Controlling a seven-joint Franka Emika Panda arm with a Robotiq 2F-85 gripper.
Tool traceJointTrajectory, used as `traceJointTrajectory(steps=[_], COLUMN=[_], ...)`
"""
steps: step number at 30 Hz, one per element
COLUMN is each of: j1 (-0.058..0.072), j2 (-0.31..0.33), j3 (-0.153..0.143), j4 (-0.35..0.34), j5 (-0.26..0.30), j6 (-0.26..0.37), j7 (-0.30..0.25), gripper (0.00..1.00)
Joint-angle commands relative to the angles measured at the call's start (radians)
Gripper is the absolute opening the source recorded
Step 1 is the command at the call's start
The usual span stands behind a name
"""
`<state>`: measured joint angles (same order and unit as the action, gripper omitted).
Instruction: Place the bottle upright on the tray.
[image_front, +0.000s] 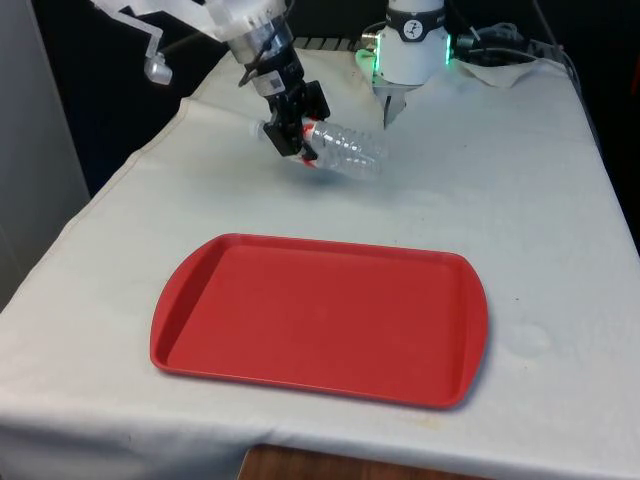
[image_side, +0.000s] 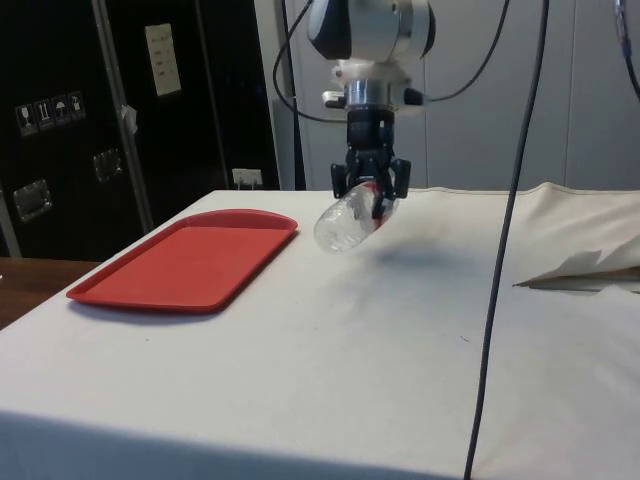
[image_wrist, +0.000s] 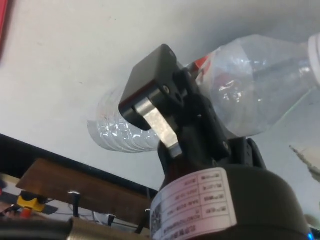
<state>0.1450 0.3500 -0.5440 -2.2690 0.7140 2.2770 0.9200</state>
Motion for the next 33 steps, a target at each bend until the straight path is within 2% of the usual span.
traceJointTrajectory(steps=[1,5,6,7,8,20,23,24,25,30,31,33], j1=[0.010,0.008,0.002,0.008,0.008,0.001,0.000,-0.003,0.000,-0.002,-0.005,-0.003], j2=[-0.010,-0.034,-0.027,-0.040,-0.048,-0.136,-0.148,-0.144,-0.153,-0.161,-0.157,-0.161], j3=[-0.007,-0.008,-0.002,-0.009,-0.010,-0.010,-0.011,-0.007,-0.011,-0.012,-0.008,-0.013], j4=[-0.004,-0.004,0.001,-0.004,-0.004,0.012,0.022,0.019,0.030,0.055,0.053,0.064], j5=[-0.016,-0.039,-0.029,-0.044,-0.050,-0.129,-0.149,-0.135,-0.160,-0.194,-0.180,-0.204], j6=[0.008,-0.003,-0.004,-0.007,-0.011,-0.071,-0.087,-0.080,-0.097,-0.125,-0.119,-0.133], j7=[0.018,0.036,0.024,0.039,0.044,0.112,0.127,0.113,0.135,0.157,0.143,0.163], gripper=[0.33,0.33,0.33,0.33,0.33,0.33,0.33,0.33,0.33,0.33,0.33,0.33])
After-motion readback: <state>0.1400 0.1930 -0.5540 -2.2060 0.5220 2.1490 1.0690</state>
